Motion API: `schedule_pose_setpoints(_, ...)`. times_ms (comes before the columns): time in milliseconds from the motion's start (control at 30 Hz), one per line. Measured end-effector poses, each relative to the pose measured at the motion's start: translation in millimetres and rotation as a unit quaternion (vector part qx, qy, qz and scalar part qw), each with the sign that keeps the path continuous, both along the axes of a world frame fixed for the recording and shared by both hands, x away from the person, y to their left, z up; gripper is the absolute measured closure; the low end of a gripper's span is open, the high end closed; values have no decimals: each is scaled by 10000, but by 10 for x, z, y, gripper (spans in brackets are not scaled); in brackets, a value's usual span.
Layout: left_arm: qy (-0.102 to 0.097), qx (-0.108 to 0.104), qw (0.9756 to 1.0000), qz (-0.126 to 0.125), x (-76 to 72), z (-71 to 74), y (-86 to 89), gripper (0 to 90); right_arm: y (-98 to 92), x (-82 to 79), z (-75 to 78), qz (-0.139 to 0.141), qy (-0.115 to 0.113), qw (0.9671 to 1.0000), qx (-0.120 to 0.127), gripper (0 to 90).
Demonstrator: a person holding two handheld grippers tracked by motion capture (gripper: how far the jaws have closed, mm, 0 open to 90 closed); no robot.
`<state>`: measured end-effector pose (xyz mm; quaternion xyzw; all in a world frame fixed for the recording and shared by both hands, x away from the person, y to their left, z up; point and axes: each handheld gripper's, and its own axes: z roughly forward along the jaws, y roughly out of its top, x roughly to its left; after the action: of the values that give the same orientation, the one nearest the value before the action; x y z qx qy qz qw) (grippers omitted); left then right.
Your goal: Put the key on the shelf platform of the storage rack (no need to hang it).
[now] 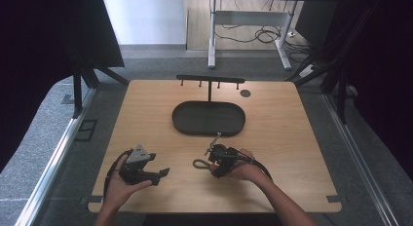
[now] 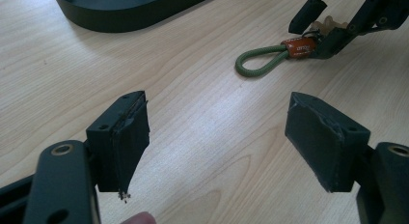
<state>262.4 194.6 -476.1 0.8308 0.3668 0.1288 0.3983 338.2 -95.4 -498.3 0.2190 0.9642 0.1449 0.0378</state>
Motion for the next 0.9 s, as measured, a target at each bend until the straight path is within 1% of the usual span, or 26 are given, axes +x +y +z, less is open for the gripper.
schedule_pose_setpoints(133,-9,-2,10000,4,-1,3,6,240,22,5,-15,18,17,10000,-3,530)
schedule_pose_setpoints(200,-9,-9,10000,7,-1,4,8,240,48,2,-39,24,-2,10000,-86,557)
schedule_pose_setpoints(233,-9,-13,10000,9,-1,3,7,240,48,2,-39,24,-2,10000,-86,557)
schedule_pose_setpoints(267,-7,-6,10000,12,-2,3,5,240,63,6,-60,26,-7,9999,-133,581)
schedule_pose_setpoints(300,-7,-6,10000,12,-2,3,5,240,63,6,-60,26,-7,9999,-133,581)
schedule_pose_setpoints(333,-7,-4,10000,5,-2,4,6,240,71,9,-58,8,2,9999,-117,609)
schedule_pose_setpoints(367,-1,-9,10000,16,-5,5,4,240,71,9,-58,8,2,9999,-117,609)
schedule_pose_setpoints(400,3,-13,10000,23,-7,6,4,240,73,11,-60,5,-18,9999,-113,621)
schedule_pose_setpoints(433,4,-15,10000,22,-7,6,3,240,75,16,-57,-2,-3,9999,-127,647)
schedule_pose_setpoints(467,5,-13,10000,22,-6,6,3,240,76,18,-54,2,14,9999,-135,653)
schedule_pose_setpoints(567,8,-13,10000,23,-7,5,-1,240,76,20,-54,-21,56,9999,-141,661)
schedule_pose_setpoints(600,10,-6,10000,23,-6,3,0,240,66,36,-55,-62,123,9998,-112,664)
schedule_pose_setpoints(800,2,-15,10000,33,-5,3,2,239,56,48,-55,-35,112,9999,-107,669)
schedule_pose_setpoints(833,4,-13,10000,35,-4,3,2,240,55,52,-44,-16,170,9998,-100,670)
schedule_pose_setpoints(900,4,-10,10000,33,-4,2,1,240,56,49,-33,-7,195,9997,-117,670)
